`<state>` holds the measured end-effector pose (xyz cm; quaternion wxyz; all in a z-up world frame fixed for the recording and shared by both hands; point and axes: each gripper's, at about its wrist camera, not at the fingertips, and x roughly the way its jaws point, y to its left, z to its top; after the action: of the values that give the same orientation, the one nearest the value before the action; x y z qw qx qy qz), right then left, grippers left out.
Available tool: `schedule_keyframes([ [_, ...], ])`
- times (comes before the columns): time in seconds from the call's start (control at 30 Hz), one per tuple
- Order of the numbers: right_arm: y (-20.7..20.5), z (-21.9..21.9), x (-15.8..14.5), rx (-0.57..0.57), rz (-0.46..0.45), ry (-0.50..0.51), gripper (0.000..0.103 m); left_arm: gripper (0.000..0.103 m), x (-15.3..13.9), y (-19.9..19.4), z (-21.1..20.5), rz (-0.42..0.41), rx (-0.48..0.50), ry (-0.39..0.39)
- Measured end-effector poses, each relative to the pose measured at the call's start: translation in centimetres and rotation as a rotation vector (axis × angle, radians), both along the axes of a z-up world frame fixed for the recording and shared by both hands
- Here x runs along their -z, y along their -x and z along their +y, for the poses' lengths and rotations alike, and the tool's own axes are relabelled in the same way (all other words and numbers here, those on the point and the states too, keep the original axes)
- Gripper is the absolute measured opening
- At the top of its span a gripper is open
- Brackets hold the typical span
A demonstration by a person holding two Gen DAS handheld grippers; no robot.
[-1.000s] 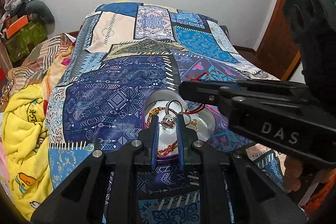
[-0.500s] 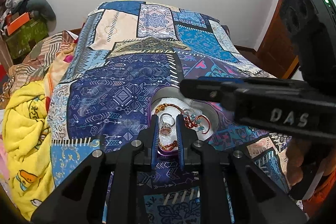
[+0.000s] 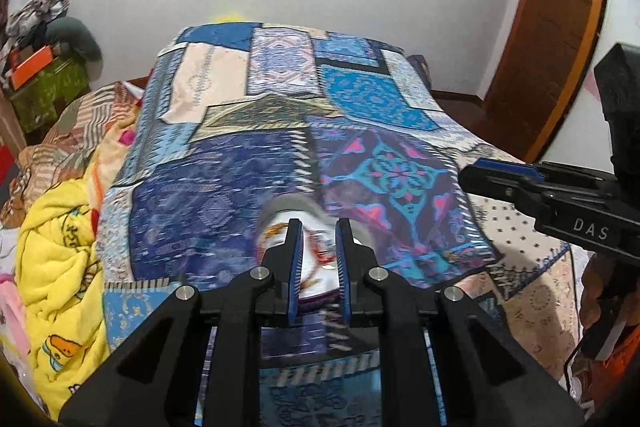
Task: Organize jewelry
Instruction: 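Lower the bracelet into the heart tin with the right tool while the left tool releases the ring, then reach the gold ring on the quilt and grasp it with the left tool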
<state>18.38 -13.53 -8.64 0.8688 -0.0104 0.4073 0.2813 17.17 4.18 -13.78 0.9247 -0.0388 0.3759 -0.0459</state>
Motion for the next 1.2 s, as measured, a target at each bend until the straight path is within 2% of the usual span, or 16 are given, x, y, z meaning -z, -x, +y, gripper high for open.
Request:
schedule_keyframes([
  [0.1,0.2,-2.6,0.2,0.043,0.012,0.011,0.024,0.016,0.0,-0.4,-2.1,0.005,0.044,0.003],
  [0.2,0.5,-4.9,0.9,0.090,0.024,0.037,0.024,0.023,0.6,-1.0,-4.3,0.023,0.086,0.002],
  [0.43,1.5,-8.3,2.5,0.139,0.061,0.055,0.024,0.023,3.4,-2.5,-9.2,0.109,0.188,-0.022],
  [0.73,1.6,-9.6,4.6,0.142,0.106,0.045,0.024,0.023,7.2,-4.5,-12.4,0.218,0.257,-0.030],
  [1.03,1.2,-10.0,5.6,0.126,0.135,0.015,0.024,0.023,9.3,-5.8,-14.8,0.254,0.310,-0.092],
  [1.2,1.2,-9.8,5.8,0.113,0.139,0.014,0.024,0.023,9.6,-6.4,-15.4,0.239,0.321,-0.111],
])
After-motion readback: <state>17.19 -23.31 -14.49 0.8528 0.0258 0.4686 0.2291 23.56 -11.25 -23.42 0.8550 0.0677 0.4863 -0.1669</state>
